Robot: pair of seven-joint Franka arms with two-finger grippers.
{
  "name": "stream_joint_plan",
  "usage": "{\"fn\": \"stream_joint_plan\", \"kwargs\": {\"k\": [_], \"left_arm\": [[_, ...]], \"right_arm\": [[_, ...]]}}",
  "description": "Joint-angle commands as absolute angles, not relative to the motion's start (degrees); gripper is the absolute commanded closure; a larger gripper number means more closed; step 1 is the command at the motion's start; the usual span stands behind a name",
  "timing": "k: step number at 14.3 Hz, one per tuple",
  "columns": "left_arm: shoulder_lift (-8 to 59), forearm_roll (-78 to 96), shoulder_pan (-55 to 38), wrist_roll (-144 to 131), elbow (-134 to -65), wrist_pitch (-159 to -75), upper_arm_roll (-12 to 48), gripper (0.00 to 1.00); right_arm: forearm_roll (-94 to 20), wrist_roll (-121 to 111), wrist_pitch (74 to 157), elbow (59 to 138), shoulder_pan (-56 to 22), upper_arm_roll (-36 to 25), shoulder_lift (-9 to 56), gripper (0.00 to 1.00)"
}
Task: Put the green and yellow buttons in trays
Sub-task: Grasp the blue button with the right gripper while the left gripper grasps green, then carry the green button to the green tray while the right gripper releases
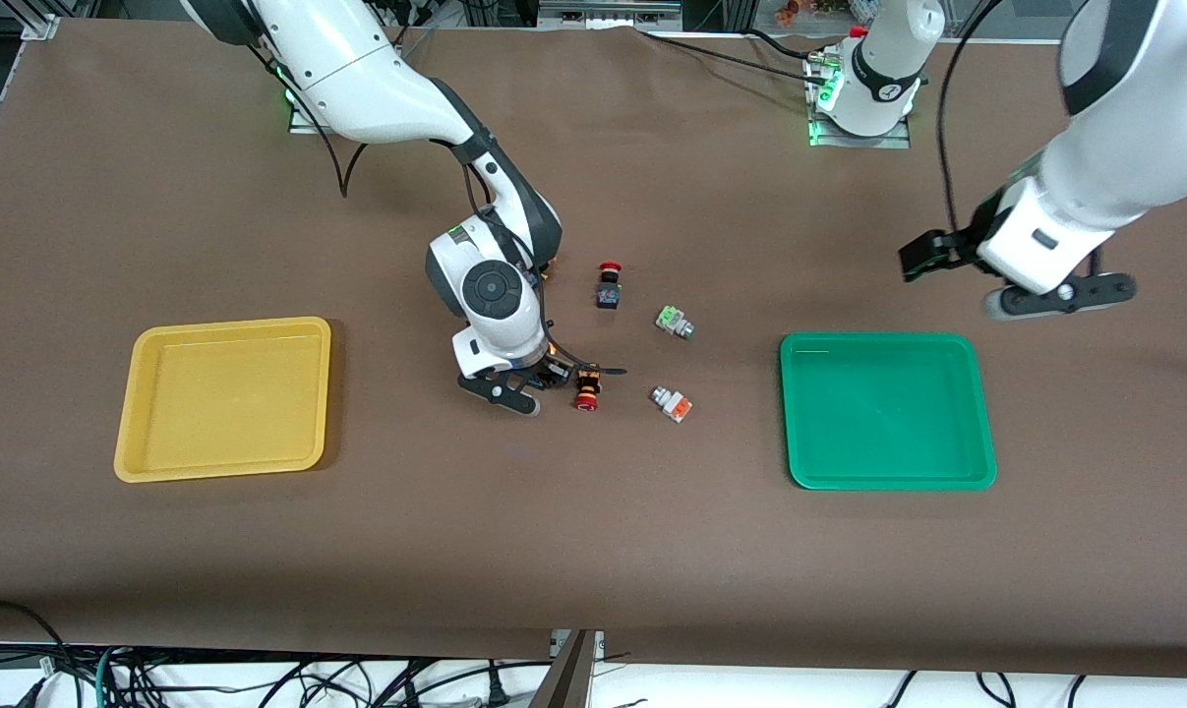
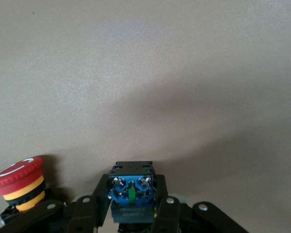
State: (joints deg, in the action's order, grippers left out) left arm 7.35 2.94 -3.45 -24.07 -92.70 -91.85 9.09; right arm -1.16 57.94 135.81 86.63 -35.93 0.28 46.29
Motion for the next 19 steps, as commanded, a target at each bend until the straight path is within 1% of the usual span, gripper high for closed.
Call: {"fn": "stream_joint_plan", "kwargs": {"k": [1, 3, 7, 9, 11, 14, 15, 17, 19], "left_arm": [[11.8, 4.3, -3.3, -32.2, -92.3, -94.6, 11.9, 0.0], [14.8, 4.3, -4.5, -38.5, -93.2, -97.8, 14.6, 0.0], [17.7, 4.2, -9.9, -48.0, -100.0, -107.1, 14.9, 0.0], [19.7, 4.3, -11.9, -54.5, -103.8, -112.4, 15.0, 0.0], [21.6, 4.4, -14.9, -60.0, -106.9, -117.7, 15.0, 0.0], [27.0, 6.1, -16.9, -66.8, -107.3, -121.3, 15.2, 0.0], [28.6, 7.5, -17.1, -68.1, -107.3, -123.3, 15.3, 0.0], [31.5, 8.0, -19.4, -71.1, -107.1, -127.2, 15.3, 0.0], [33.8, 7.9, -21.5, -74.6, -107.1, -131.0, 15.2, 0.0]], "right_arm": [[-0.9, 53.8, 134.7, 86.5, -33.9, -0.4, 45.1, 1.0], [-0.9, 45.8, 129.8, 86.1, -29.8, -0.6, 42.4, 1.0], [-1.1, 27.3, 121.1, 86.2, -21.4, -2.5, 37.9, 1.0], [-1.0, 18.4, 117.6, 86.5, -18.8, -5.7, 36.5, 1.0], [-1.2, 7.6, 115.9, 86.8, -18.5, -11.2, 36.1, 1.0], [-1.8, -4.3, 118.5, 91.0, -17.9, -18.6, 36.0, 1.0], [-1.9, -7.4, 121.3, 93.1, -16.6, -19.5, 35.7, 1.0], [-2.0, -13.4, 128.8, 98.3, -12.4, -19.4, 35.1, 1.0], [-5.1, -17.6, 133.1, 102.0, -10.7, -19.4, 35.1, 1.0]]}}
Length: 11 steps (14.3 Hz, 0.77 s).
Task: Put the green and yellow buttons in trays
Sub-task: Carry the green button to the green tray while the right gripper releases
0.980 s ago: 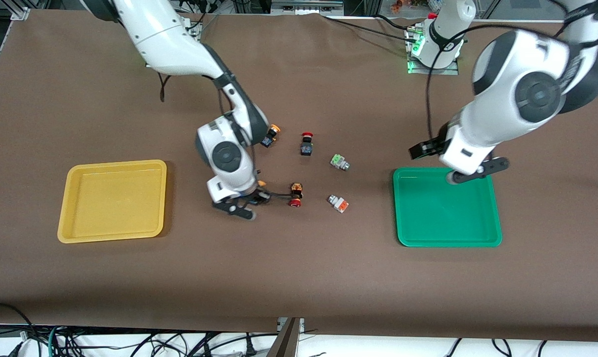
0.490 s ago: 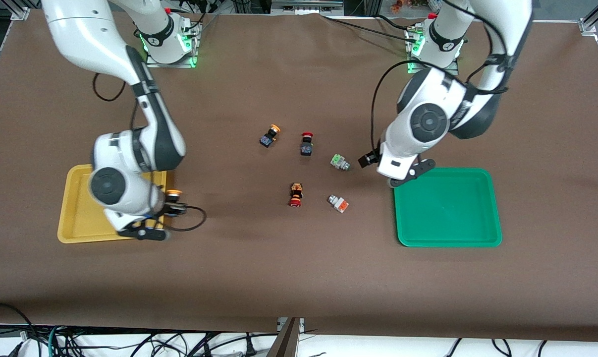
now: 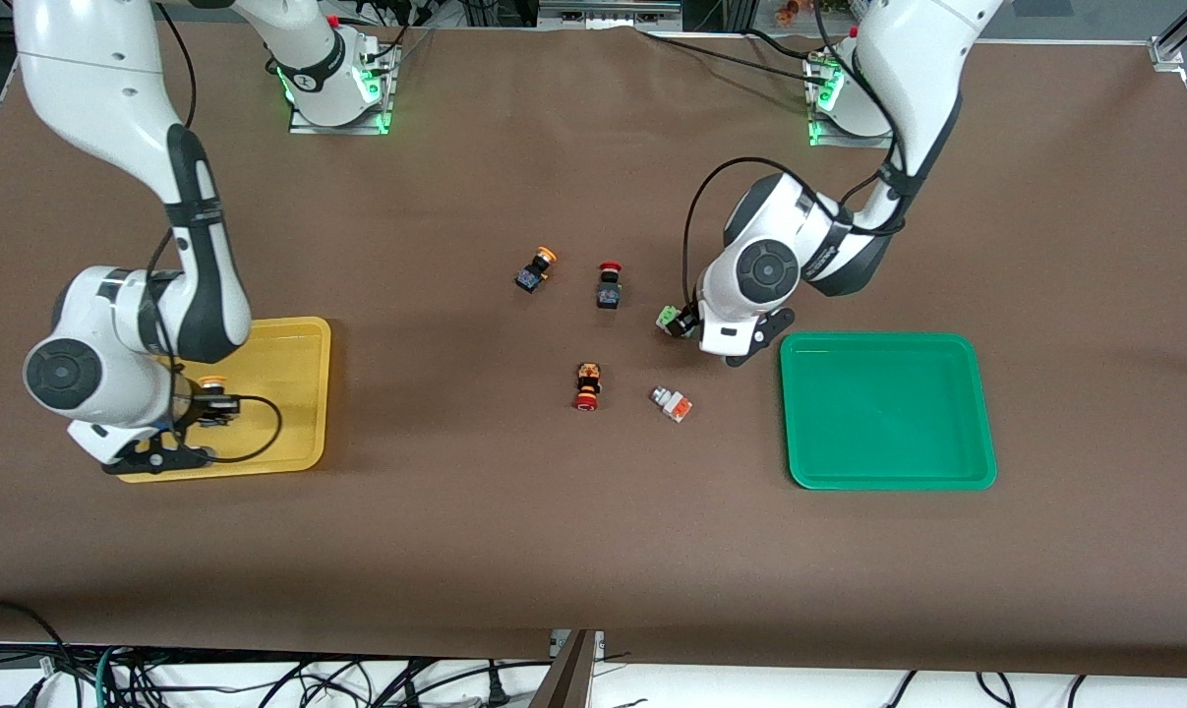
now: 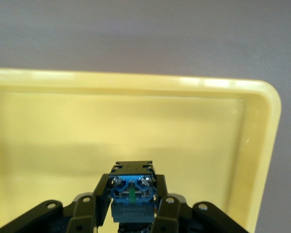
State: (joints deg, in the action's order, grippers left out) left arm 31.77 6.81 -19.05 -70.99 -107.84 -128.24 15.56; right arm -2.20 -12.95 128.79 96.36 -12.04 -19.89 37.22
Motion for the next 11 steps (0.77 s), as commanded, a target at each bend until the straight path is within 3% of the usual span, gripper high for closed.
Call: {"fn": "stream_joint_plan", "kwargs": {"k": [1, 3, 4, 5, 6, 7, 8, 9, 11], "left_arm": [[34.6, 7.8, -22.0, -75.1, -107.1, -131.8, 15.1, 0.0], [35.4, 7.8, -22.0, -75.2, -107.1, -132.7, 15.2, 0.0], [36.0, 7.8, -22.0, -75.2, -107.0, -132.9, 15.2, 0.0], [36.4, 7.8, -22.0, -75.2, -106.9, -133.5, 15.1, 0.0], [36.6, 7.8, -21.9, -75.2, -106.9, -133.9, 15.1, 0.03], [36.6, 7.7, -21.8, -75.1, -106.8, -133.9, 15.1, 0.21], [36.5, 7.6, -21.7, -74.5, -106.8, -133.7, 15.2, 0.32], [36.4, 7.1, -21.9, -74.4, -106.6, -133.2, 15.0, 0.54], [35.6, 6.9, -21.8, -74.2, -106.4, -131.8, 14.9, 0.84]], "right_arm": [[-6.8, -19.1, 133.6, 102.7, -10.6, -19.4, 35.1, 1.0], [-7.6, -19.5, 133.6, 103.3, -9.8, -19.4, 35.2, 1.0], [-7.6, -19.4, 133.6, 103.3, -9.7, -19.4, 35.4, 0.93], [-7.7, -19.3, 133.6, 102.7, -9.4, -19.4, 35.5, 0.26], [-7.8, -19.1, 133.2, 102.1, -9.4, -19.2, 35.5, 0.0], [-8.6, -19.0, 132.5, 101.2, -9.7, -19.0, 35.1, 0.0], [-9.1, -19.0, 130.6, 99.8, -10.0, -18.9, 34.9, 0.0], [-9.9, -18.8, 127.5, 97.5, -10.4, -18.7, 34.8, 0.0], [-12.2, -14.4, 121.7, 94.2, -12.6, -18.0, 34.8, 0.0]]}}
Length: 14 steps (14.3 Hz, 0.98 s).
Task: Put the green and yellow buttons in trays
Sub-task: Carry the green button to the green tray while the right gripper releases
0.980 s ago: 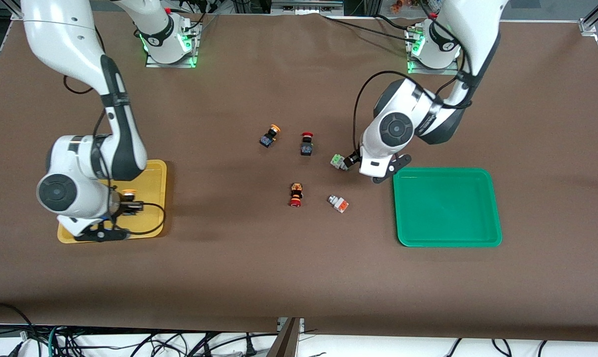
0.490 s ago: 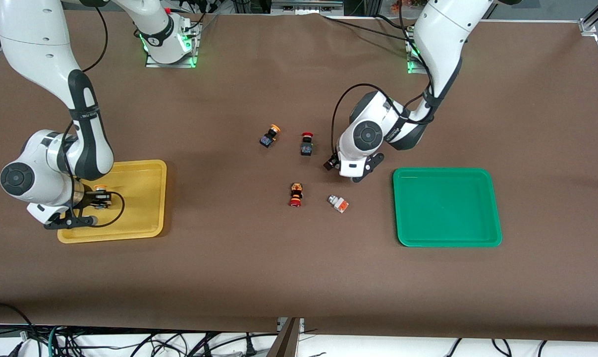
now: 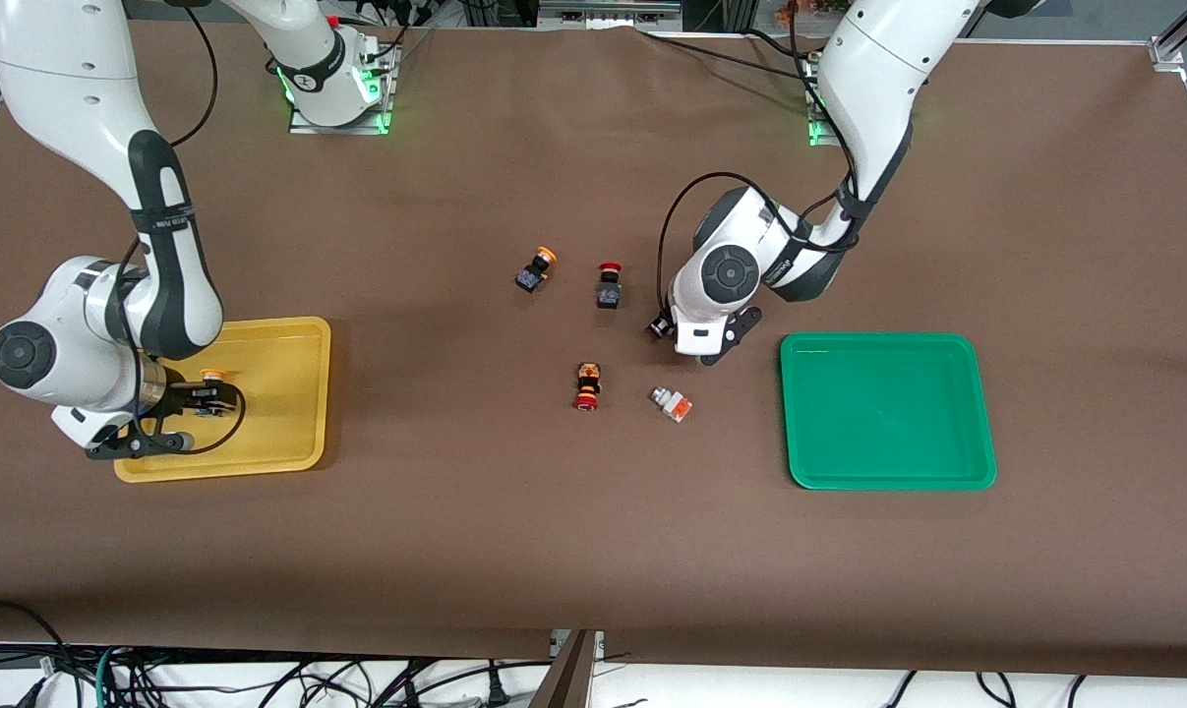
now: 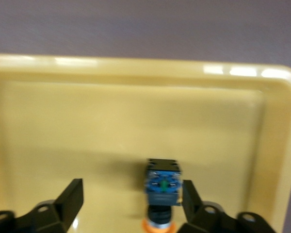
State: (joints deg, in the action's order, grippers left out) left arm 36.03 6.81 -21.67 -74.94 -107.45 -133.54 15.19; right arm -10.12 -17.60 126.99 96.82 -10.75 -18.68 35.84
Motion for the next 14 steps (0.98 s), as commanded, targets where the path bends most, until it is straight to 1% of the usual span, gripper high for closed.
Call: {"fn": "stream_joint_plan", "kwargs": {"k": [1, 4, 6, 8, 10, 12, 14], "left_arm": [[35.6, 6.2, -21.8, -74.2, -105.5, -130.7, 14.9, 1.0], [33.4, 3.9, -21.4, -73.7, -105.1, -128.2, 15.1, 1.0], [29.5, 3.9, -19.5, -66.7, -103.6, -122.5, 14.5, 1.0], [26.7, 3.7, -14.3, -55.8, -101.4, -116.0, 14.4, 1.0], [27.0, -0.4, -8.4, -42.3, -97.8, -110.1, 14.3, 1.0], [27.3, -6.1, -3.0, -33.9, -98.3, -109.6, 14.5, 1.0], [28.7, -7.9, 1.3, -27.8, -98.4, -109.6, 14.4, 1.0]], "right_arm": [[-12.3, -9.5, 120.6, 94.0, -14.2, -18.0, 34.6, 0.0], [-12.3, 4.4, 116.8, 94.6, -21.7, -18.0, 32.9, 0.0], [-12.3, 13.2, 115.8, 96.1, -26.8, -18.0, 31.2, 0.0], [-12.2, 21.4, 115.9, 99.3, -32.1, -18.0, 29.2, 0.0], [-12.2, 28.2, 116.9, 102.4, -36.1, -17.9, 28.0, 0.0], [-12.3, 36.1, 116.9, 103.4, -41.0, -17.8, 27.9, 0.0], [-12.4, 42.1, 116.6, 104.3, -43.9, -16.0, 27.9, 0.0]]}}
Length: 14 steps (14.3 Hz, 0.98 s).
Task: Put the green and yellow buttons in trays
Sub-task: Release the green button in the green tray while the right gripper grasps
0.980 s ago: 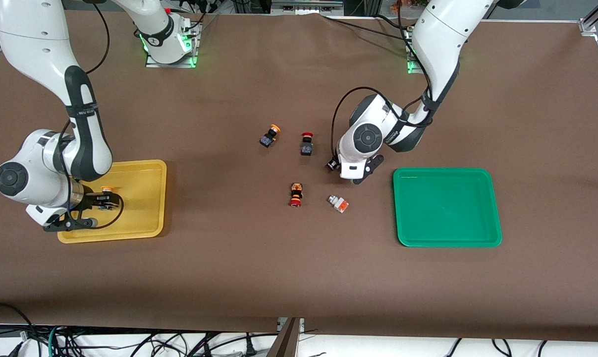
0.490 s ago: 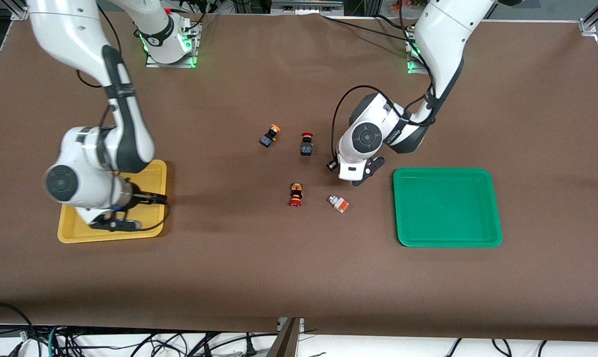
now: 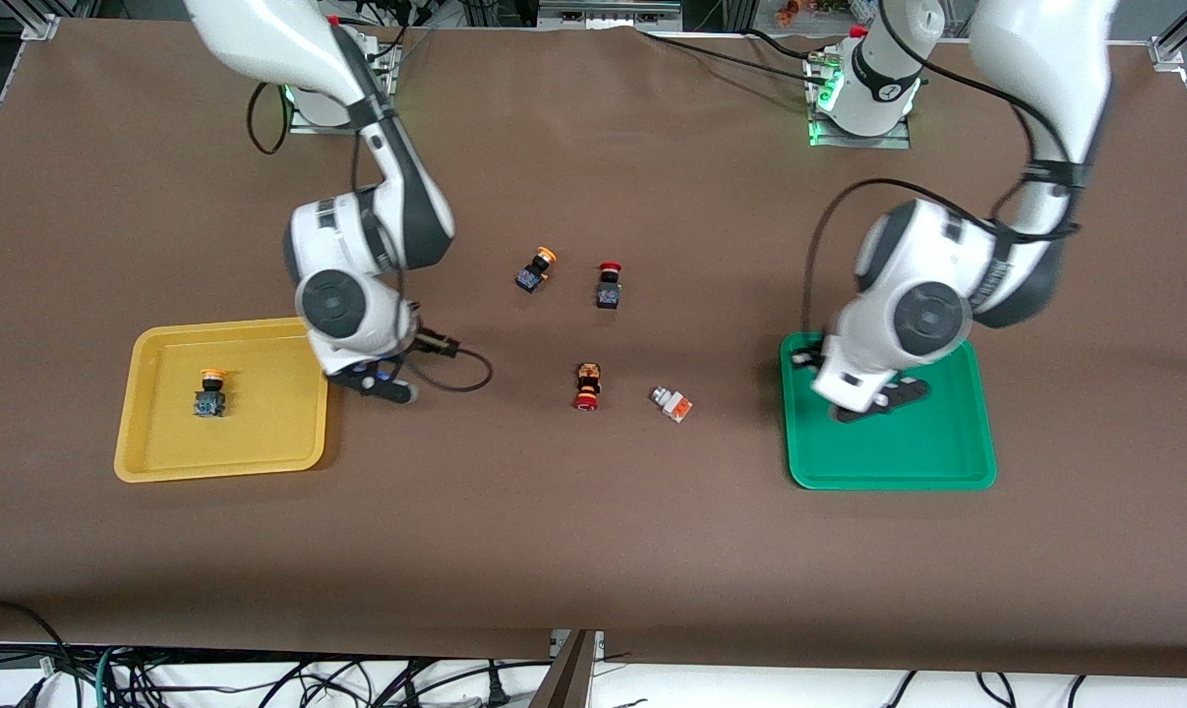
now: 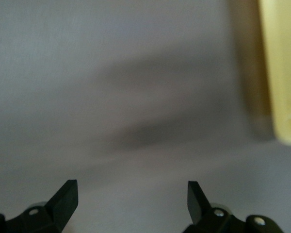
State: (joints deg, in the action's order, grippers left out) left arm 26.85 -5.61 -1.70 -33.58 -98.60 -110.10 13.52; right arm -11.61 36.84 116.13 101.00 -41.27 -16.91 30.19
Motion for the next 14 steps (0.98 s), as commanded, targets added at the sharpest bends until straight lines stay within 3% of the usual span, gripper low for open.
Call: {"fn": "stream_joint_plan", "kwargs": {"k": [1, 5, 6, 7, 8, 9, 10, 14], "left_arm": [[30.3, -8.0, 4.1, -24.6, -98.4, -110.3, 14.4, 1.0], [35.9, -8.1, 11.3, -13.1, -97.9, -119.1, 14.3, 0.98], [36.5, -9.0, 11.4, -12.4, -97.6, -119.3, 14.3, 0.74], [36.6, -10.8, 11.4, -12.4, -97.6, -119.3, 14.3, 0.68], [36.6, -11.2, 11.1, -12.4, -97.5, -119.3, 14.3, 0.46], [36.8, -11.2, 10.8, -12.4, -97.1, -119.3, 14.3, 0.08], [36.7, -11.2, 10.8, -12.6, -96.1, -119.1, 14.4, 0.0], [36.5, -9.0, 7.3, -16.5, -90.9, -113.0, 14.9, 0.0]], "right_arm": [[-12.4, 44.4, 117.0, 105.1, -44.0, -13.8, 27.9, 0.0], [-12.4, 56.3, 118.7, 106.5, -44.0, -6.1, 28.0, 0.0], [-12.4, 58.3, 120.1, 107.5, -44.0, -4.7, 28.0, 0.0], [-12.4, 59.7, 121.8, 108.6, -44.0, -3.4, 28.0, 0.0], [-12.5, 60.7, 123.6, 109.7, -44.0, -2.6, 28.0, 0.0], [-12.4, 61.3, 125.3, 110.3, -44.1, -2.3, 28.2, 0.0], [-12.4, 61.8, 126.6, 110.9, -44.2, -2.2, 28.6, 0.0], [-12.4, 64.2, 130.3, 113.1, -45.8, -1.9, 28.9, 0.0]]}}
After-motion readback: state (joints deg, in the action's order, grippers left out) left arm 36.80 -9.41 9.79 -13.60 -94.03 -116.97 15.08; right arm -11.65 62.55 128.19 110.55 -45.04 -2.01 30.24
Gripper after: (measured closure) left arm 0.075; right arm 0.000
